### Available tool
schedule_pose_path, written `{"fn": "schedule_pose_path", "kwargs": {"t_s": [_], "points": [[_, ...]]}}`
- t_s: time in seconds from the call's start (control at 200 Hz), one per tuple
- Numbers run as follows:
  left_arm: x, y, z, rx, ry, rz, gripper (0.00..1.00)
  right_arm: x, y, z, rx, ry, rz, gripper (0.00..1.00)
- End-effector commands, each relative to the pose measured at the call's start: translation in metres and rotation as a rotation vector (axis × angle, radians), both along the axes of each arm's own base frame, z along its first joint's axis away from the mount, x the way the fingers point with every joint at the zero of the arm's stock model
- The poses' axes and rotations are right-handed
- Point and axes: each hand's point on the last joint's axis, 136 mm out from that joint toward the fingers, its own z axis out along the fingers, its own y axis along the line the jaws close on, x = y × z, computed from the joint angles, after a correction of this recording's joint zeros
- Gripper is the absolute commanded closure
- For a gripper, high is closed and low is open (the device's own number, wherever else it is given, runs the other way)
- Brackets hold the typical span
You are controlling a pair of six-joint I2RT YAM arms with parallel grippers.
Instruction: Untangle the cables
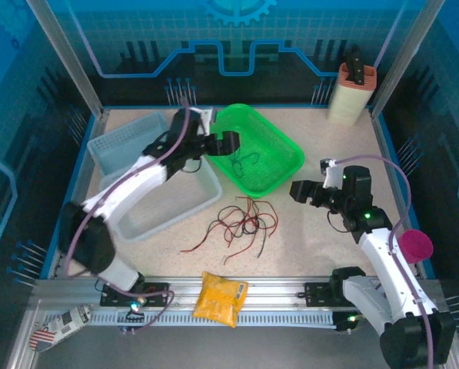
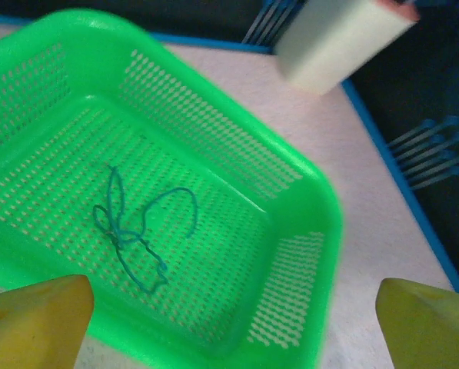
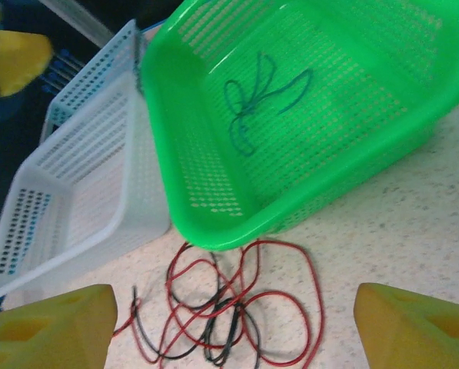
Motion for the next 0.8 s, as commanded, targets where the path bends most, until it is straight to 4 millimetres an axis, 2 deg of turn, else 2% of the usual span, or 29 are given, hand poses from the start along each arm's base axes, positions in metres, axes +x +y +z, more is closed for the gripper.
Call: {"fn": "schedule_pose_path", "kwargs": {"t_s": [0.0, 0.115, 0.205, 0.34, 0.44, 0.58, 0.705, 0.79], "points": [[-0.056, -0.003, -0.010, 0.036, -0.022, -0.202, 0.09, -0.026, 0.022, 0.006, -0.040, -0.013, 0.182, 0.22], [-0.116, 0.004, -0.038, 0.056, 0.136, -0.329, 0.22, -0.050, 0.038, -0.010, -0.072, 0.054, 0.284, 0.30], [-0.157, 0.008, -0.054, 0.047, 0.253, -0.401, 0.25, -0.063, 0.051, -0.025, -0.087, 0.076, 0.334, 0.32], [-0.198, 0.006, -0.061, -0.004, 0.321, -0.510, 0.26, -0.067, 0.073, -0.044, -0.097, 0.156, 0.353, 0.35], [-0.212, 0.005, -0.066, -0.024, 0.328, -0.555, 0.25, -0.062, 0.088, -0.054, -0.153, 0.180, 0.349, 0.35], [-0.218, 0.007, -0.072, -0.024, 0.333, -0.558, 0.25, -0.050, 0.105, -0.073, -0.231, 0.232, 0.306, 0.35], [-0.222, 0.010, -0.073, -0.014, 0.322, -0.550, 0.25, -0.038, 0.120, -0.088, -0.306, 0.232, 0.256, 0.43], [-0.226, 0.013, -0.075, -0.006, 0.315, -0.543, 0.25, -0.030, 0.126, -0.098, -0.337, 0.240, 0.211, 0.45]]}}
